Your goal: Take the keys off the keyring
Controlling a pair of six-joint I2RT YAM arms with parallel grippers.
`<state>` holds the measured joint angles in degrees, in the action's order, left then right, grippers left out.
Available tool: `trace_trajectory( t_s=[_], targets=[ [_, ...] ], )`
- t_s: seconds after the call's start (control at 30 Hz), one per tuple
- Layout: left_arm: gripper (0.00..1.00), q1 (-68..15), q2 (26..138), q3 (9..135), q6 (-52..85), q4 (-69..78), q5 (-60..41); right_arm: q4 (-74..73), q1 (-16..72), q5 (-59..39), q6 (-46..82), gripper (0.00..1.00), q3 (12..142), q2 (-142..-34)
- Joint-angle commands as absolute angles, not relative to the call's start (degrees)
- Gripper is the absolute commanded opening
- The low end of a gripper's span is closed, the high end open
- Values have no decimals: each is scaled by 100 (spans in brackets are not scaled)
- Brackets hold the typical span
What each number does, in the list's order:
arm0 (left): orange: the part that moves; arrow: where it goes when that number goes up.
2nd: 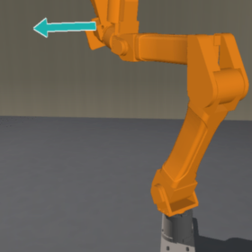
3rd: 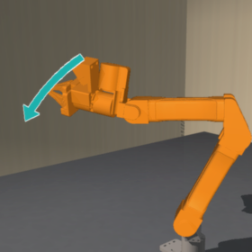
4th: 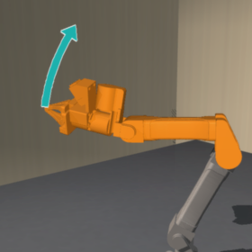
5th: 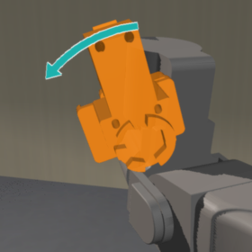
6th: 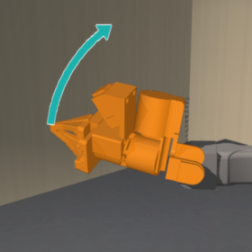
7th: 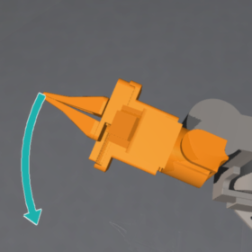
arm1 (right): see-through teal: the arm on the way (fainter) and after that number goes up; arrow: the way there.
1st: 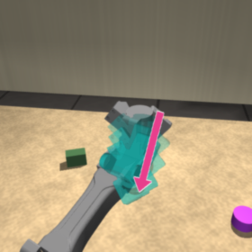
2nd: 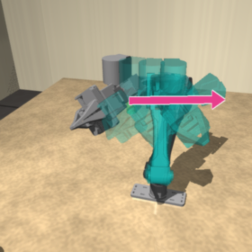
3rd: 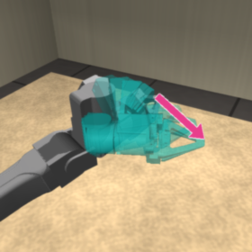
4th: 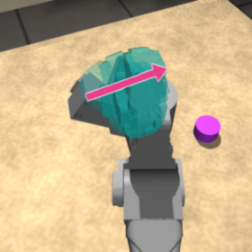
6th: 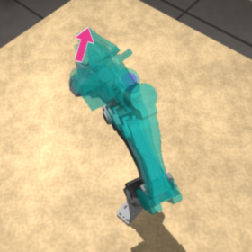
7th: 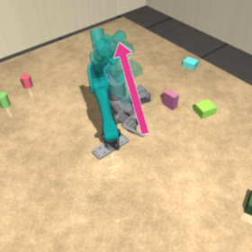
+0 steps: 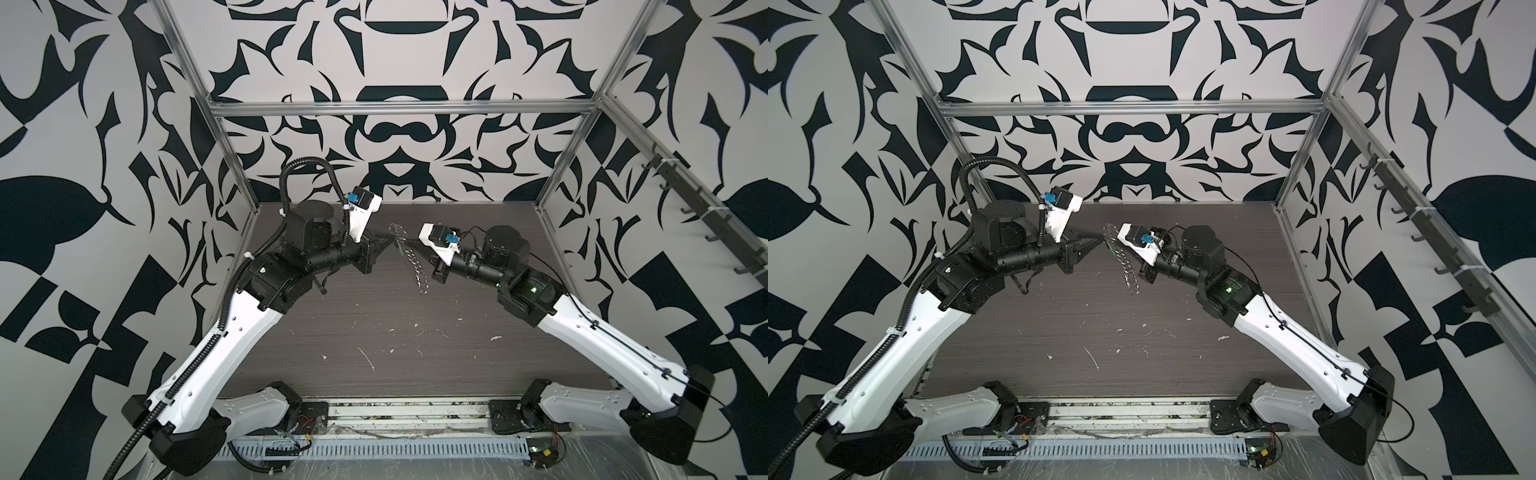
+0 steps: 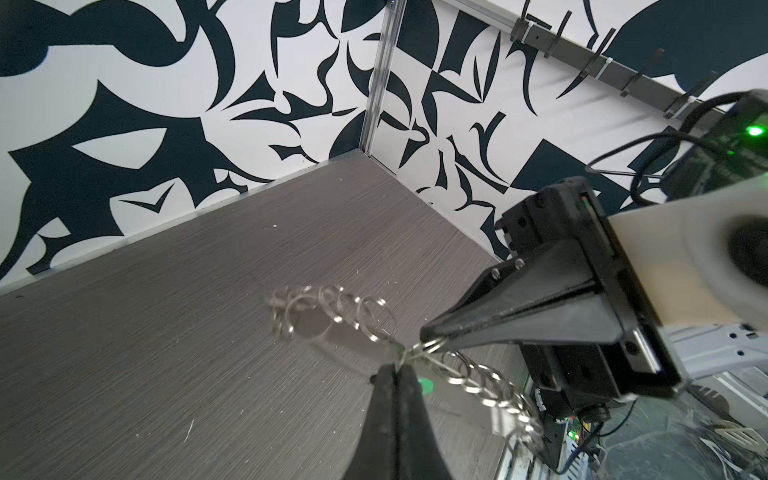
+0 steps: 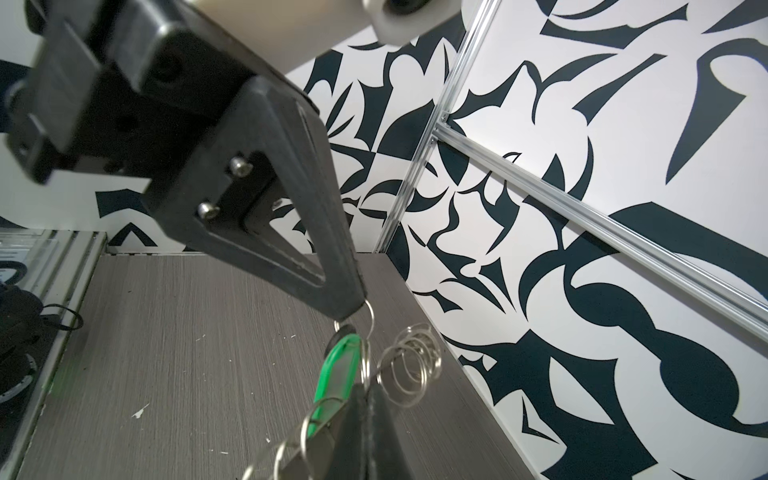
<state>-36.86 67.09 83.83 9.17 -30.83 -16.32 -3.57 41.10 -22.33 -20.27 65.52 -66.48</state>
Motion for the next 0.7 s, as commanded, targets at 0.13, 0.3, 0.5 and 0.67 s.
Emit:
trace_trajectory(
  t_s=[0.13, 0.3, 0.5, 0.67],
  targets=[
    [0, -3586, 6721, 8464, 1091, -3195, -1703, -1968, 3887, -3159, -1150, 0, 6419, -6415],
    [0, -3577, 6751, 8397, 1175, -3141, -1818, -2380, 3798, -3506, -763, 0, 6398, -6464],
    [0, -3551, 6810, 8361, 1298, -2957, -2092, -2960, 3737, -3785, -317, 0, 6347, -6577],
    [0, -3551, 6856, 8383, 1398, -2868, -2276, -3577, 3698, -4012, 156, 0, 6361, -6781]
  ],
)
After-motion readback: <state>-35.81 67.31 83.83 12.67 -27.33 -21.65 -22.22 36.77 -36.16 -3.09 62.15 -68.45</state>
